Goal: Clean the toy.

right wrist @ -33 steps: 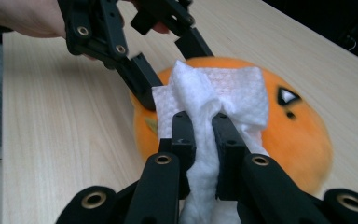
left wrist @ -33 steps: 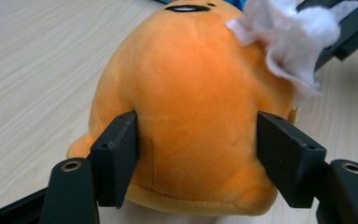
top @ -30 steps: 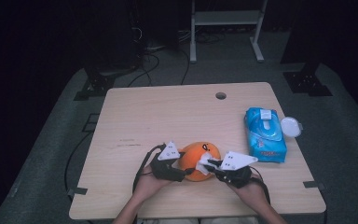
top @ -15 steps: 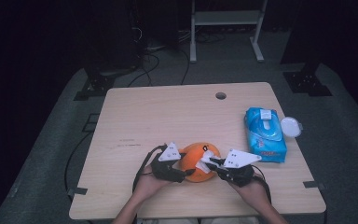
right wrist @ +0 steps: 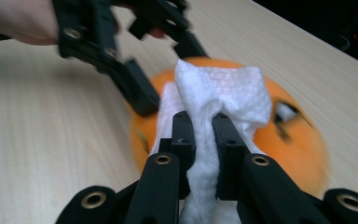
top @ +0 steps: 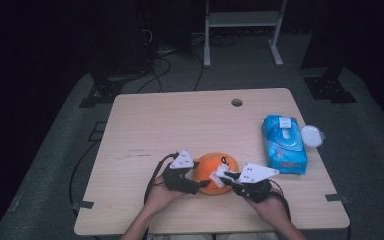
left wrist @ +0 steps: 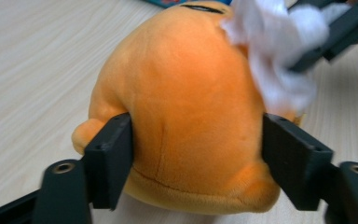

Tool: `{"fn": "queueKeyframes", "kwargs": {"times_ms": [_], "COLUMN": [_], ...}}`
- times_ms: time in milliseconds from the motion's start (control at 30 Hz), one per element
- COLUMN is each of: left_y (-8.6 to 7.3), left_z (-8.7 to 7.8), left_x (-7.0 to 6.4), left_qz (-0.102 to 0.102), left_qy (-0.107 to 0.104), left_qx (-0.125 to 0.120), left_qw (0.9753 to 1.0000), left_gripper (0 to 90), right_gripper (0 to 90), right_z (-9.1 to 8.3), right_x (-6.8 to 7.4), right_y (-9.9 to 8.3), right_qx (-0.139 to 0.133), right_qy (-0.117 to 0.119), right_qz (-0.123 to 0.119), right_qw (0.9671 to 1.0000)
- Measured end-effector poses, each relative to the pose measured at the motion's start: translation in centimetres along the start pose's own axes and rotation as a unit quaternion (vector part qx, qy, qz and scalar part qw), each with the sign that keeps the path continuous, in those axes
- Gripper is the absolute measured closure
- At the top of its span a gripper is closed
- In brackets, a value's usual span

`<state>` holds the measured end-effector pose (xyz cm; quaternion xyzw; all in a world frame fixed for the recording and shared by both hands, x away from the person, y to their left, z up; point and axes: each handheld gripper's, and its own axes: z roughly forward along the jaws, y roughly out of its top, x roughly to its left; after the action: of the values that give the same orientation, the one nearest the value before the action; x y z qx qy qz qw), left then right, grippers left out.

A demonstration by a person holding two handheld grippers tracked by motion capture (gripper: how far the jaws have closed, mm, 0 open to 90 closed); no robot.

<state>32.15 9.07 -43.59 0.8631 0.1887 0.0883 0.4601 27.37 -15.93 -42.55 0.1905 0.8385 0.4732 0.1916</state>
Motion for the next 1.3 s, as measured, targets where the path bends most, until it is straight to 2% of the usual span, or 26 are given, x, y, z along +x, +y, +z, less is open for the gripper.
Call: {"fn": "queueKeyframes", "kwargs": {"times_ms": [67,133,167,233,267,333,367,400,467,500,533,600,633,667,700,767,800,833,867,933,1000,1067,1133,1167,1200,1300], "left_y": [0.1,0.1,0.1,0.1,0.2,0.0,-0.1,-0.2,-0.1,0.0,0.1,0.3,0.2,0.2,0.0,-0.1,-0.1,-0.2,-0.2,-0.2,-0.2,0.0,0.2,0.2,0.1,0.1], "left_z": [-0.1,-0.2,-0.3,-0.4,-0.4,-0.4,-0.4,-0.2,-0.2,-0.2,-0.3,-0.3,-0.3,-0.4,-0.5,-0.5,-0.4,-0.4,-0.3,-0.2,0.0,-0.1,-0.1,0.0,0.0,-0.1], "left_x": [-0.2,-0.1,0.0,0.1,0.2,0.5,0.5,0.5,0.3,0.3,0.2,-0.3,-0.3,-0.3,-0.1,-0.1,-0.1,-0.1,0.2,0.2,0.0,-0.4,-0.8,-1.0,-1.0,-0.6], "left_qz": [0.009,0.002,-0.006,-0.031,-0.036,-0.046,-0.049,-0.047,-0.036,-0.026,-0.016,0.007,0.008,0.005,-0.001,-0.004,-0.012,-0.031,-0.039,-0.047,-0.036,-0.009,0.013,0.017,0.012,-0.003], "left_qy": [0.002,0.0,0.004,0.019,0.02,0.011,0.004,-0.009,-0.006,-0.008,-0.009,-0.004,-0.003,-0.006,-0.011,-0.011,-0.005,0.004,0.0,-0.007,-0.008,-0.006,-0.001,0.002,0.0,-0.007], "left_qx": [0.001,-0.005,-0.006,-0.008,-0.005,-0.004,0.0,0.001,0.003,-0.001,-0.003,0.001,-0.001,-0.001,-0.003,-0.003,-0.002,-0.002,-0.002,-0.002,-0.002,-0.005,0.001,0.0,-0.004,-0.015], "left_qw": [1.0,1.0,1.0,0.9993,0.9991,0.9989,0.9988,0.9989,0.9993,0.9996,0.9998,1.0,1.0,1.0,0.9999,0.9999,0.9999,0.9995,0.9992,0.9989,0.9993,0.9999,0.9999,0.9999,0.9999,0.9999], "left_gripper": [31.4,31.2,28.8,15.8,9.4,8.1,8.9,14.7,22.5,30.5,30.5,34.2,34.8,35.2,35.3,34.7,31.6,24.1,19.0,18.6,23.3,31.6,34.9,35.7,35.7,35.4], "right_gripper": [80.6,80.6,80.6,80.6,80.6,80.6,80.6,80.6,80.6,80.5,80.5,80.5,80.5,80.5,80.5,80.5,80.5,80.5,80.5,80.5,80.5,80.5,80.5,80.5,80.5,80.6], "right_z": [0.2,0.0,-0.2,-0.7,-0.9,-1.1,-1.0,-1.0,-0.8,-0.2,-0.2,0.6,0.8,0.8,0.2,-0.1,-0.5,-0.9,-1.2,-1.3,-1.1,-0.5,0.1,0.4,0.4,-0.1], "right_x": [0.0,-0.4,-1.1,-2.0,-2.3,-2.6,-2.6,-2.5,-1.8,-0.6,-0.6,0.8,1.0,0.8,-0.1,-0.6,-1.3,-1.9,-2.6,-3.0,-2.5,-1.3,-0.2,0.1,0.1,-1.3], "right_y": [0.5,0.3,0.0,-0.6,-0.8,-1.0,-1.1,-1.0,-0.6,0.0,0.0,0.6,0.8,0.9,0.7,0.5,0.3,-0.1,-0.5,-1.1,-0.9,-0.1,0.6,1.0,1.0,0.5], "right_qx": [0.0,-0.002,-0.004,-0.005,-0.004,-0.006,-0.007,-0.005,-0.005,-0.011,-0.011,-0.004,-0.002,-0.003,-0.01,-0.012,-0.014,-0.013,-0.009,-0.008,-0.005,-0.008,-0.006,-0.004,-0.004,-0.011], "right_qy": [-0.006,-0.009,-0.017,-0.028,-0.032,-0.034,-0.035,-0.034,-0.03,-0.007,-0.007,0.007,0.006,0.005,-0.007,-0.015,-0.027,-0.036,-0.047,-0.046,-0.044,-0.028,-0.017,-0.017,-0.017,-0.026], "right_qz": [-0.007,-0.002,0.009,0.03,0.034,0.042,0.044,0.043,0.032,0.019,0.019,-0.01,-0.02,-0.019,-0.004,0.001,0.008,0.017,0.026,0.039,0.031,0.013,-0.004,-0.017,-0.017,0.011], "right_qw": [1.0,1.0,0.9998,0.9992,0.9989,0.9985,0.9984,0.9985,0.999,0.9997,0.9997,0.9999,0.9998,0.9998,0.9999,0.9998,0.9995,0.9991,0.9985,0.9982,0.9985,0.9995,0.9998,0.9997,0.9997,0.9995]}}
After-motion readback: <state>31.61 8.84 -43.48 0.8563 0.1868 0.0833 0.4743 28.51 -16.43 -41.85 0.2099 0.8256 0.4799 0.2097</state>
